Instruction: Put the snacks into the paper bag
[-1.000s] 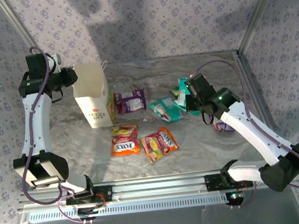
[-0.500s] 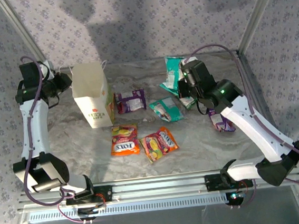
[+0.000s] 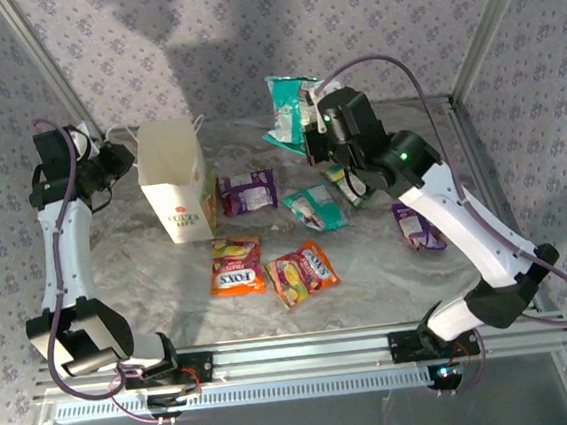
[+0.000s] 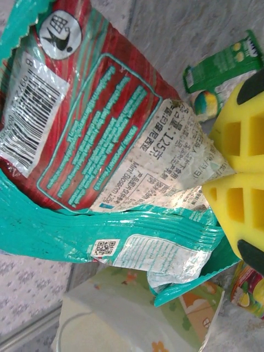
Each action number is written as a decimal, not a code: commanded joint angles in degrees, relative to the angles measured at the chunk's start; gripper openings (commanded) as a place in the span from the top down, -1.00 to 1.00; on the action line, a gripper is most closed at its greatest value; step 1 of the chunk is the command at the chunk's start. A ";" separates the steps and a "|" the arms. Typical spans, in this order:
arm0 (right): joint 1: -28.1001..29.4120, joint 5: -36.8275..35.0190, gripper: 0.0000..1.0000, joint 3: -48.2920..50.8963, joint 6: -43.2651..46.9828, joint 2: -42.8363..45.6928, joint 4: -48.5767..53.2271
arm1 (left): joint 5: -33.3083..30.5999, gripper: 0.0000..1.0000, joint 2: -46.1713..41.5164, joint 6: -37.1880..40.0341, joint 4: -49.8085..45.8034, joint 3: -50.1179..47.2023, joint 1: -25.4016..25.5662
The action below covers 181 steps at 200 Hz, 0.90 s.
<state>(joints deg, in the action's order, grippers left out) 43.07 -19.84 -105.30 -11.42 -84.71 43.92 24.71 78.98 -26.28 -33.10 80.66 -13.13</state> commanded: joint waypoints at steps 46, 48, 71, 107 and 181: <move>4.91 0.81 1.00 -17.05 5.86 -10.47 -2.02 | 2.06 0.69 -2.25 -5.09 3.46 -2.07 -1.19; 5.05 0.95 1.00 -17.44 5.99 -10.78 -2.00 | 2.09 0.69 -2.27 -5.09 3.37 -2.08 -1.24; 6.52 1.83 1.00 -22.92 7.13 -14.31 -1.46 | 2.25 0.69 -2.16 -5.01 3.33 -2.52 -1.44; 8.21 3.80 1.00 -31.85 7.63 -20.23 -0.27 | 3.06 0.70 -2.08 -4.98 3.70 -2.70 -1.62; 10.05 11.09 1.00 -42.73 3.70 -29.09 -1.74 | 4.00 0.73 -1.99 -5.66 3.94 -3.32 -1.65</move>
<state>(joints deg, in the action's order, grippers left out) 52.45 -12.08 -142.78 -5.74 -111.48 44.77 26.89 78.41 -31.20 -30.55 78.13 -14.26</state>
